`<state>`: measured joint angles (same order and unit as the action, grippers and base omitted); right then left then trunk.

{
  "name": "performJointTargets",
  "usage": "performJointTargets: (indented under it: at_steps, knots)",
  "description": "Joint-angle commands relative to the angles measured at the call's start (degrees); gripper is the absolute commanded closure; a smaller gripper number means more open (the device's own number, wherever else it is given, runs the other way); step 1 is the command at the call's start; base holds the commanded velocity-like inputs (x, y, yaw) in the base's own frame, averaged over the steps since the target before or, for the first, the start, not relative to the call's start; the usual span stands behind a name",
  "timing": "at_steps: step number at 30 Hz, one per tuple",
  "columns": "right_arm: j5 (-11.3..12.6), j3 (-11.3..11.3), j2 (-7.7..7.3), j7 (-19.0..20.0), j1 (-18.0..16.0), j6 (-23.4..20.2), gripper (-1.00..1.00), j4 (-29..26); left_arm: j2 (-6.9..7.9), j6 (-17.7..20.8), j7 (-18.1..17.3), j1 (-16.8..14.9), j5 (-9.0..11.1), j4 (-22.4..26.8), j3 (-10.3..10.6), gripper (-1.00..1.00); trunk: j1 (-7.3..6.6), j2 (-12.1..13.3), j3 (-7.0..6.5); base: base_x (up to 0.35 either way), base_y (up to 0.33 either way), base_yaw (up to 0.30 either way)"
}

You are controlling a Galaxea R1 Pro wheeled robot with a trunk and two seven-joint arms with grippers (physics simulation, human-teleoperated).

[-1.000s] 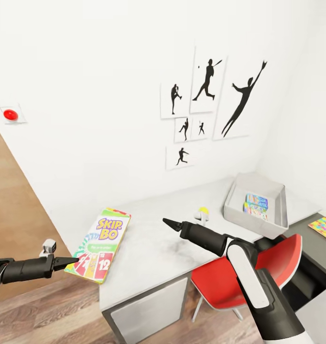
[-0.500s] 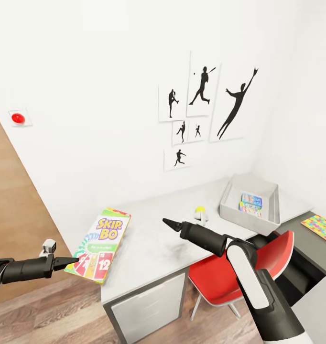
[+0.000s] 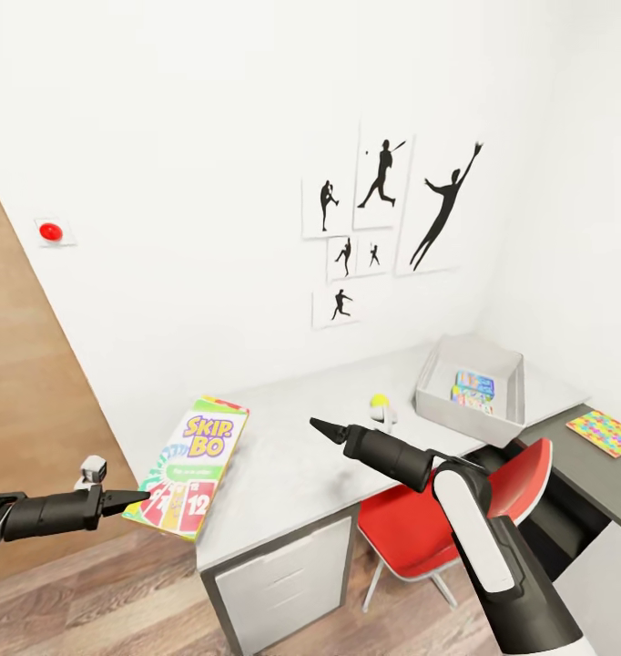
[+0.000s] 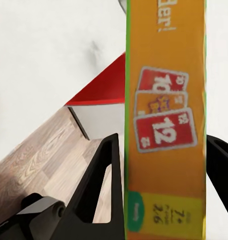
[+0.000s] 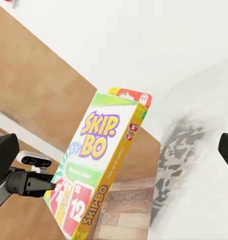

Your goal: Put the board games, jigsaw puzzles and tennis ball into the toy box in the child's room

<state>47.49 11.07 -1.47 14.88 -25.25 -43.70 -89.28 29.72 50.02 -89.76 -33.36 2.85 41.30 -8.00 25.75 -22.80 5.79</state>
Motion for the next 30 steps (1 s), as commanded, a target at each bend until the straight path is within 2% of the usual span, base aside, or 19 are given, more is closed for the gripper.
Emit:
performJointTargets:
  at_steps: [1, 14, 30]
  knots:
    - [-0.1, 0.0, -0.02, 0.2, -0.1, -0.2, -1.0, 0.0, 0.0, 0.6, -0.2, 0.0, 0.0, 0.0, 0.0, 1.0, 0.04, -0.1, 0.04, -0.022, 0.0, -0.004]
    - [-0.1, 0.1, -0.02, 0.2, 0.2, -0.2, -1.0, 0.0, 0.07, 0.6, -0.2, 0.0, 0.0, 0.0, 0.0, 1.0, 0.04, -0.1, -1.13, -0.003, 0.0, -0.106]
    - [-0.2, 0.0, 0.02, 0.2, 0.3, -0.2, -1.0, 0.1, 0.34, 0.5, -0.2, 0.0, 0.0, 0.1, 0.0, 1.0, 0.04, -0.1, -2.22, 0.0, 0.0, -0.214]
